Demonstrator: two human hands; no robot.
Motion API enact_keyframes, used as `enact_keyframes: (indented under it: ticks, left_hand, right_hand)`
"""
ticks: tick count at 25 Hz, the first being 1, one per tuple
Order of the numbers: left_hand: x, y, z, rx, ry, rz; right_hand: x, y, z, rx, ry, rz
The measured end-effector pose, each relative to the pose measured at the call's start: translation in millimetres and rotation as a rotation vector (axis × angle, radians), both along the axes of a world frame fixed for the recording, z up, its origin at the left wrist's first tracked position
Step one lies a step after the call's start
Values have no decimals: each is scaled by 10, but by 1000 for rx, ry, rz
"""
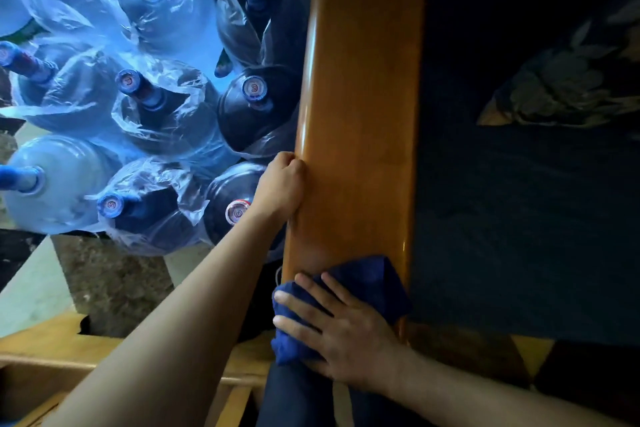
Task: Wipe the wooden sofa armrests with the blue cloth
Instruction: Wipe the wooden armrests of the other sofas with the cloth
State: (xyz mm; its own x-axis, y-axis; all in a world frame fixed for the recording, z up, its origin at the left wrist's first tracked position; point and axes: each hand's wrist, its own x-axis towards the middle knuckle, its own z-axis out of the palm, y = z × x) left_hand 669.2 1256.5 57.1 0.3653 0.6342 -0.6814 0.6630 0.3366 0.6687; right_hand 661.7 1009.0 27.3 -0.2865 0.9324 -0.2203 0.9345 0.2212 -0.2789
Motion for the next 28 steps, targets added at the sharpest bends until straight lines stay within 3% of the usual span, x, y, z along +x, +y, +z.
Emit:
enact_keyframes:
  ticks: [4, 10, 13, 16, 21, 24, 28]
  left_hand:
    - [-25, 11, -99, -26, -12, -52]
    - [-36, 122, -260, -37, -28, -44]
    - [-100, 112, -288, -68, -80, -37]
    - [-99, 95, -260, -81, -83, 9]
    - [-395, -107, -171, -148, 4, 37]
    - [-765, -577, -144, 2, 137, -174]
    - [-1175, -1276, -19, -25, 277, -22]
  right_hand:
    - [682, 344, -50, 80, -5, -354]
    - [2446, 2284, 8, 109, -83, -744]
    - [2567, 2643, -91, 92, 19, -978]
    - [1806, 2086, -83, 154, -110, -804]
    - [146, 280, -11, 124, -37, -394]
    - [-33, -194, -65, 97, -64, -269]
    - [73, -560, -99, 82, -125, -232]
